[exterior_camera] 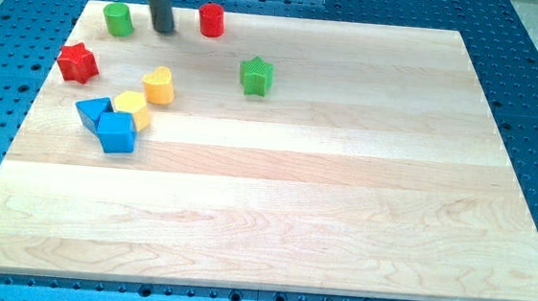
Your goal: Put the red circle at the top center
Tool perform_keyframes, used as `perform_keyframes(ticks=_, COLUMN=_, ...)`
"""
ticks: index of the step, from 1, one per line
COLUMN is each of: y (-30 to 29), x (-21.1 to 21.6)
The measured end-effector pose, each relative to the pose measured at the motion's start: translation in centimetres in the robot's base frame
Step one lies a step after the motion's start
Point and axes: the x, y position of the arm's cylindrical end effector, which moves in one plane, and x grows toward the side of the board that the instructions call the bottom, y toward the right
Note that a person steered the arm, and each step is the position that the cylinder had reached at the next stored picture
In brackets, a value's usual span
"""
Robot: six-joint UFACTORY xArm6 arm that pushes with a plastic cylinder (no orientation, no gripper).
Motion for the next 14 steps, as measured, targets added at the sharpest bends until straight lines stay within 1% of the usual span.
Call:
perform_keyframes(ticks=2, y=12.4, x=0.6)
perform_keyframes(ticks=3, y=6.4, x=2.0)
perform_keyframes(ticks=4, y=5.4, x=-0.6)
perform_keyframes(ticks=5, y=5.7, x=-3.7)
perform_keyframes(ticks=6, y=6.0, x=-4.2)
perform_keyframes(ticks=7, y=11.4, x=-4.0)
perform_keyframes(ticks=8, y=15.3, x=-0.3)
perform_keyframes(ticks=9, y=13.9, x=2.0)
perform_keyframes(ticks=10, y=18.3, x=5.2)
perform_keyframes(ticks=11, y=24.0, x=1.5)
perform_keyframes(ticks=12, y=21.6, x=0.5)
perform_keyframes(ticks=13, y=17.0, x=0.9)
perform_keyframes(ticks=14, y=14.1, x=3.2)
